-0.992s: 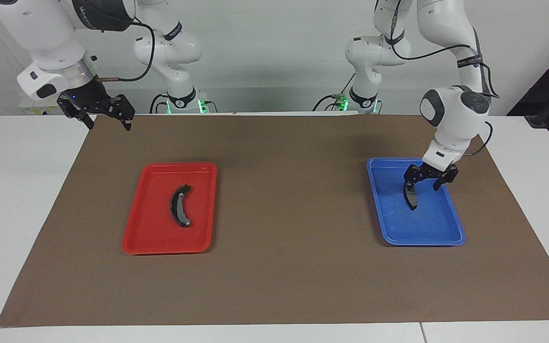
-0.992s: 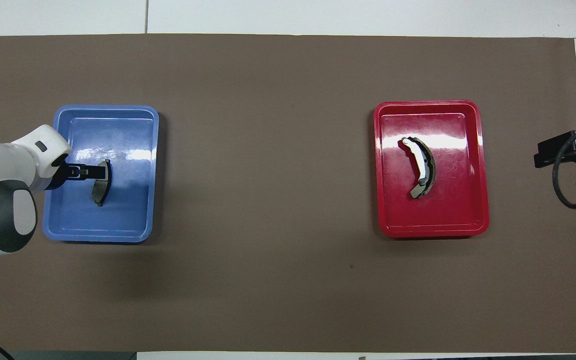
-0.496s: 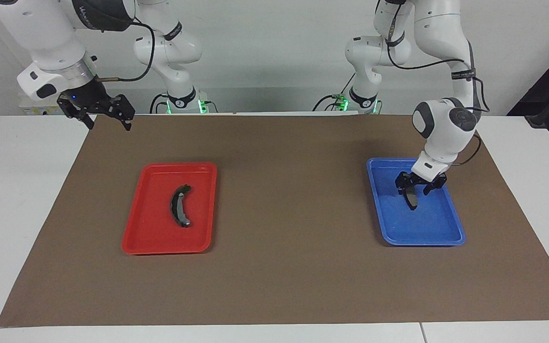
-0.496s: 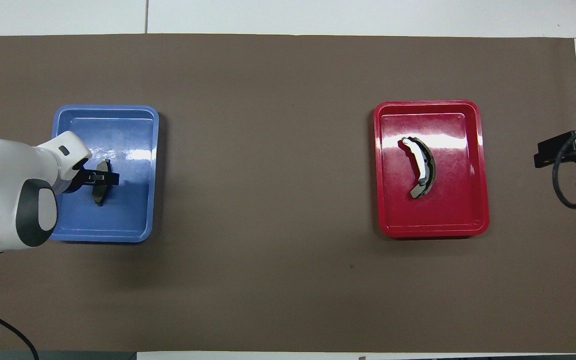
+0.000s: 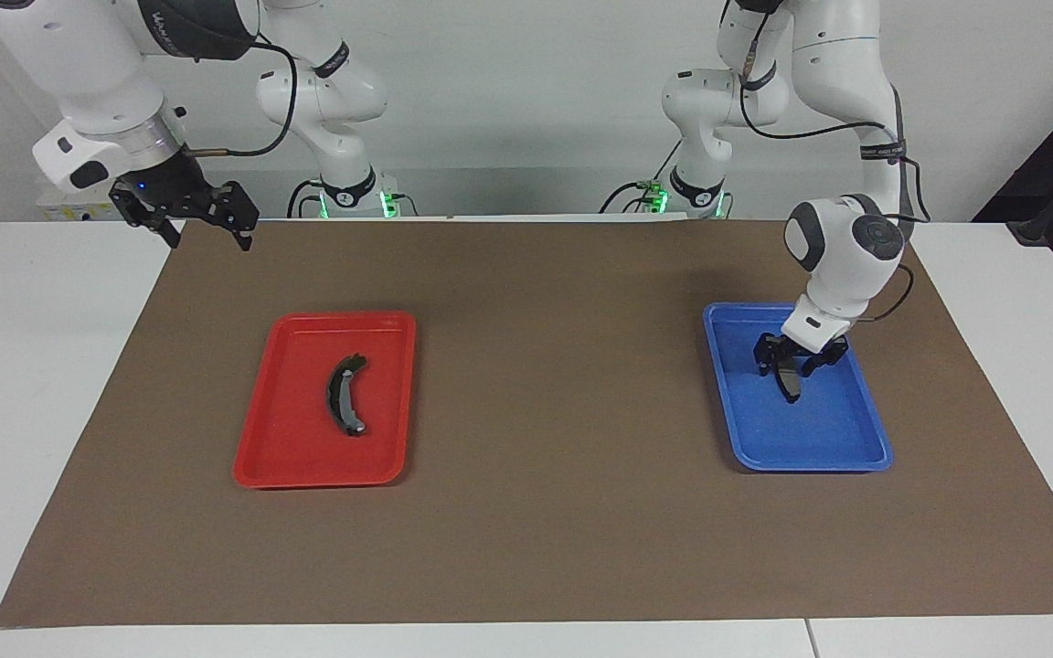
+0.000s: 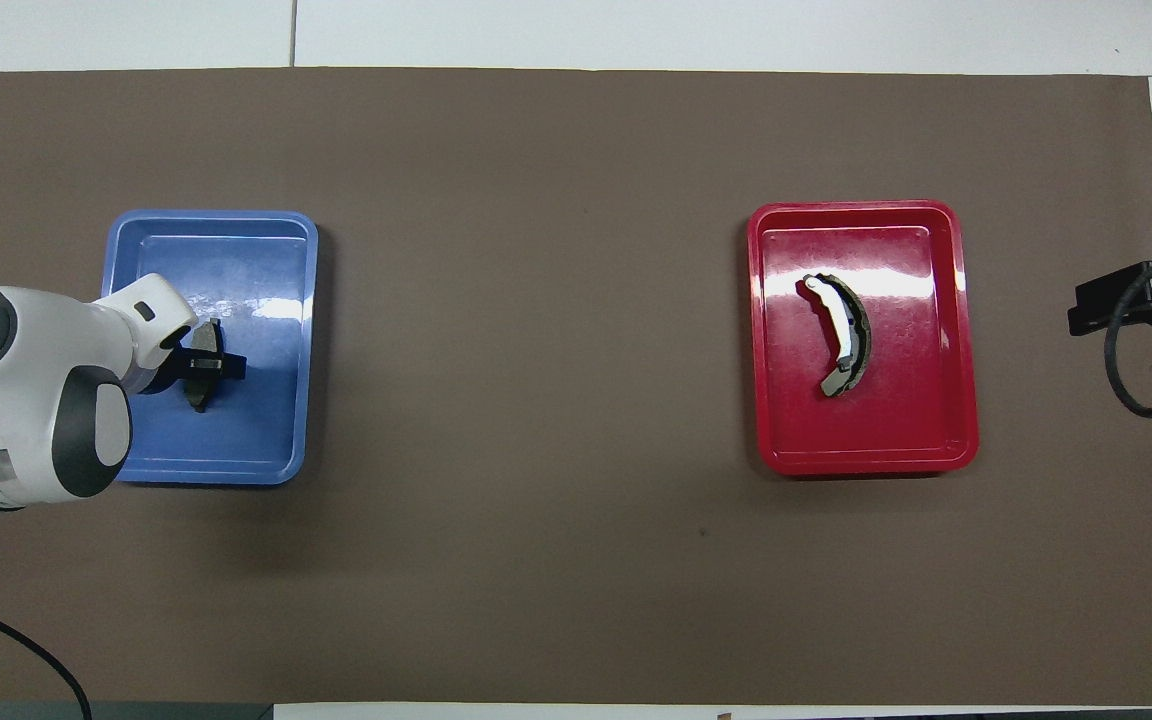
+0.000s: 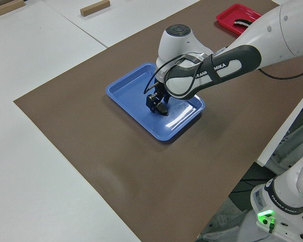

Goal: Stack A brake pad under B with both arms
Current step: 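Close the left gripper on the small pad and lift it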

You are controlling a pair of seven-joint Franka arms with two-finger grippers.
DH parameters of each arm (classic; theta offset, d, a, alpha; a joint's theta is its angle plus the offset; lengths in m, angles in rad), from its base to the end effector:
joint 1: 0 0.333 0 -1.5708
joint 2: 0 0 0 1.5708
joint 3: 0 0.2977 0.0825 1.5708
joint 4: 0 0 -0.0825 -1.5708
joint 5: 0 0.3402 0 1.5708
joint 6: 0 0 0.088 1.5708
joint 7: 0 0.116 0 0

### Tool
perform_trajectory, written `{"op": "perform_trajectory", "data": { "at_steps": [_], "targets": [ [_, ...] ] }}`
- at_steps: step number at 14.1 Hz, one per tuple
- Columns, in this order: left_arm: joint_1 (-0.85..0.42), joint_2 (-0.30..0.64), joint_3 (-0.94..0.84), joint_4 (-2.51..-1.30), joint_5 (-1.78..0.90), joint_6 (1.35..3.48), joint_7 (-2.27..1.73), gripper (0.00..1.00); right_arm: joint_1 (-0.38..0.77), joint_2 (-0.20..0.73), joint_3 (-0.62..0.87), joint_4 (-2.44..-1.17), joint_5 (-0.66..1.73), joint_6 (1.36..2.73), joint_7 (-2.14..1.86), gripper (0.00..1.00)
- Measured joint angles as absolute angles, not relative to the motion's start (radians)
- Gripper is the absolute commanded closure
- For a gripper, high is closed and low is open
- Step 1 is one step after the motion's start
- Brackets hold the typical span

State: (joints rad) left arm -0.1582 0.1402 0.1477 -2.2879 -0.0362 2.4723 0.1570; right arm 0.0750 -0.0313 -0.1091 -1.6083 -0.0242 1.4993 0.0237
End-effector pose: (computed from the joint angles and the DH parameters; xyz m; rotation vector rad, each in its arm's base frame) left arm 0.5014 -0.0054 0.3018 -3.1321 0.2220 -0.0723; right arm 0.4922 -0.0206 0.5910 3.1175 -0.0911 -0.1217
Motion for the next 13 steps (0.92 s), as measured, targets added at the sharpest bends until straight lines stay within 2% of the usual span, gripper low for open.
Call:
{"op": "perform_trajectory", "data": {
  "at_steps": [8, 10, 13],
  "targets": [
    [-0.164, 0.129, 0.150, -2.271, -0.034, 2.432, 0.178, 0.99, 0.075, -0.031, -0.109, -1.608, -0.024, 1.499, 0.024, 0.00],
    [-0.164, 0.128, 0.150, -2.204, -0.034, 2.344, 0.179, 0.99, 0.075, -0.031, -0.109, -1.608, -0.024, 1.499, 0.024, 0.00],
    [-0.172, 0.113, 0.144, -2.029, -0.035, 2.157, 0.175, 0.99, 0.075, -0.031, -0.109, -1.608, -0.024, 1.499, 0.024, 0.00]
  ]
}}
